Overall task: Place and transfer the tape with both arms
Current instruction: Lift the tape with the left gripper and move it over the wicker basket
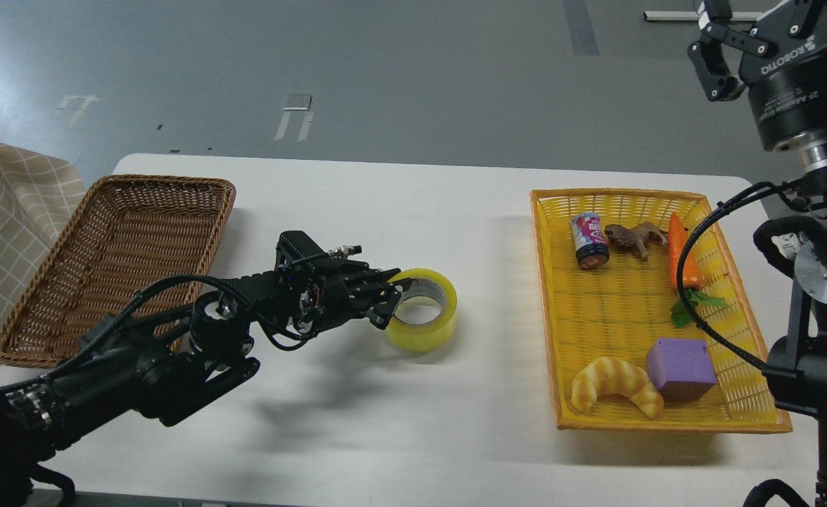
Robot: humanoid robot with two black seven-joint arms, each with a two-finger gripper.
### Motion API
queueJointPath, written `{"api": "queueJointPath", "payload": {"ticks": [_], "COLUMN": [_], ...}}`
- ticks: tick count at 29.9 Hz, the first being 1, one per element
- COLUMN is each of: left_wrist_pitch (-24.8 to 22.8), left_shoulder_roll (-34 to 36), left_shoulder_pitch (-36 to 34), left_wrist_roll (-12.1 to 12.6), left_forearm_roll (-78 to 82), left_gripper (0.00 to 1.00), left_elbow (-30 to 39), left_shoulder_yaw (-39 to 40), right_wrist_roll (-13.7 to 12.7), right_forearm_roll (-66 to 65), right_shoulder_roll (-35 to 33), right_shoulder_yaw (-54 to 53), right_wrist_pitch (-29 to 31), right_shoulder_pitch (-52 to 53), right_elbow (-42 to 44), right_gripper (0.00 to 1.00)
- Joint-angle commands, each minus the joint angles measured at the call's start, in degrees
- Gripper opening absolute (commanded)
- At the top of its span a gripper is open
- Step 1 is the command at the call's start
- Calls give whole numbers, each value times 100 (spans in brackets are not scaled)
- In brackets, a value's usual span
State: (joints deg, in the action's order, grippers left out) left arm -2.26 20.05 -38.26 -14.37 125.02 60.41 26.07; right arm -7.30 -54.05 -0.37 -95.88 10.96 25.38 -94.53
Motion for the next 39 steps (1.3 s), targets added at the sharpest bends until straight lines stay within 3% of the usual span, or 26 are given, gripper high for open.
{"api": "queueJointPath", "payload": {"ticks": [1, 7, 17, 24, 30, 34, 39], "left_wrist_pitch": [50, 76, 506, 568, 770, 1340, 1711], "left_shoulder_roll": [113, 692, 1879, 2819, 3452, 3673, 3690], "left_shoulder_pitch": [-479, -1148, -1236, -1192, -684, -104, 512], "left_wrist_roll": [-5, 4, 31, -92, -356, -540, -778], "left_forearm_roll": [-2, -240, -751, -874, -1032, -1348, -1858], "left_gripper": [10, 10, 10, 11, 11, 11, 11], "left_elbow": [-64, -64, -161, -169, -319, -695, -1109], "left_shoulder_yaw": [-23, 3, -31, -58, -84, -84, -84], "right_wrist_roll": [0, 0, -9, -17, -9, -17, -17], "right_forearm_roll": [0, 0, 0, 0, 9, 9, 9], "right_shoulder_roll": [-7, -7, -16, -174, -306, -306, -315], "right_shoulder_yaw": [-1, 8, 17, 52, 96, 113, 122], "right_wrist_pitch": [3, 3, 12, 20, 55, 64, 108], "right_shoulder_pitch": [20, 37, 20, 81, 81, 3, -15], "right_elbow": [5, 14, 31, 49, 49, 32, 49], "right_gripper": [100, 100, 100, 100, 100, 100, 100]}}
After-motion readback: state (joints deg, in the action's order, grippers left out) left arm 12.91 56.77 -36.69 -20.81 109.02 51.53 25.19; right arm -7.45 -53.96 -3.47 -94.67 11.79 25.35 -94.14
